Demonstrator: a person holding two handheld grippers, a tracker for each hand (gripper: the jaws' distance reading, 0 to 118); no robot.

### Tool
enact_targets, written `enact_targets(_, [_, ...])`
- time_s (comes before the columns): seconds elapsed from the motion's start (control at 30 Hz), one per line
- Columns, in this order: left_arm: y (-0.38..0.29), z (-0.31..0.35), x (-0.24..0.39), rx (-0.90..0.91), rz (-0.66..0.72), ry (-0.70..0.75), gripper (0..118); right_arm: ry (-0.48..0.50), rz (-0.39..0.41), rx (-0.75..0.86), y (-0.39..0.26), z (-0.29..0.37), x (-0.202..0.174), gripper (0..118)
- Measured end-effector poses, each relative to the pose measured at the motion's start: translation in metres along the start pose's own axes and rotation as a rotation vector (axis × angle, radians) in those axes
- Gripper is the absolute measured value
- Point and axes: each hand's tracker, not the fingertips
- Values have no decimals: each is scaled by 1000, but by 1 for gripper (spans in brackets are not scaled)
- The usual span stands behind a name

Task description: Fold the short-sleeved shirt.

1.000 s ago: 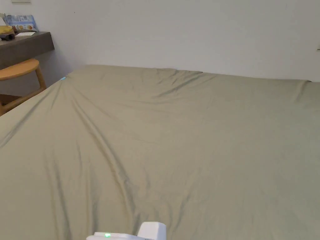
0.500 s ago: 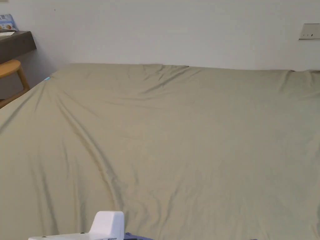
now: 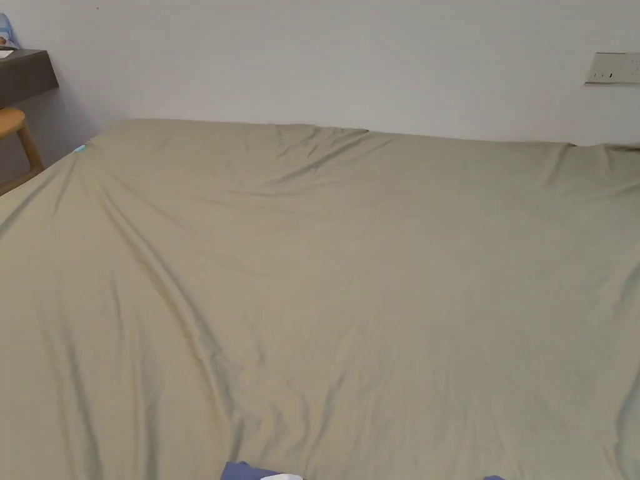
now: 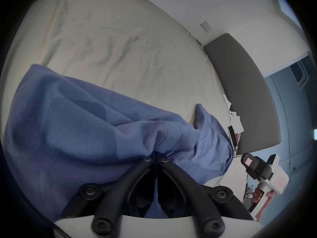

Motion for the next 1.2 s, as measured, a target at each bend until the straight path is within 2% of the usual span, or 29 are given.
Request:
enact_targets(0.07, [-2, 9, 3, 16, 6, -14, 3, 2, 23, 30, 1, 2, -5, 1])
enact_targets(0.13, [-3, 33, 7, 52, 22, -90, 3, -7, 76, 97, 3, 8, -13, 0])
enact_targets(0.23, [-3, 87, 3, 194, 6, -172, 4, 24, 137, 116, 11, 17, -24, 0])
enact_targets(0.3, [0, 121, -7, 287, -29, -90, 7, 23, 154, 115, 17, 18, -30, 0])
enact_targets(0.37, [3, 144, -24, 366, -50, 13, 19, 19, 154, 119, 21, 16, -32, 0])
enact_targets(0.43, [8, 154, -46, 397, -35, 103, 22, 27, 154, 120, 22, 12, -31, 0])
enact_targets(0.47, [11, 156, -58, 401, -15, 137, 30, 31, 154, 108, 23, 9, -33, 0])
enact_targets(0.53, [17, 150, -79, 366, 17, 143, 74, 39, 155, 94, 20, 6, -34, 0])
enact_targets(0.6, [21, 140, -96, 290, 52, 93, 103, 58, 153, 69, 18, 3, -38, 0])
enact_targets(0.77, [22, 108, -110, 168, 145, -108, 101, 61, 168, 43, 16, 3, -44, 0])
enact_targets(0.87, [18, 86, -110, 122, 124, -114, 100, 48, 158, 38, 17, 4, -43, 0])
enact_targets(0.93, [16, 70, -112, 78, 128, -63, 100, 46, 150, 40, 18, 5, -40, 0])
enact_targets(1.0, [14, 78, -106, 171, 71, -162, 97, 44, 141, 45, 20, 7, -39, 0])
enact_targets(1.03, [15, 76, -105, 139, 97, -149, 86, 42, 136, 45, 20, 6, -39, 0])
enact_targets(1.07, [16, 71, -103, 119, 139, -139, 66, 40, 126, 43, 20, 5, -36, 0])
enact_targets(1.1, [15, 65, -99, 107, 151, -113, 20, 40, 116, 39, 20, 4, -35, 1])
enact_targets(1.13, [13, 59, -97, 104, 148, -102, 14, 40, 108, 37, 20, 3, -35, 1])
enact_targets(1.2, [12, 56, -89, 111, 146, -95, 13, 40, 92, 34, 18, 2, -34, 1])
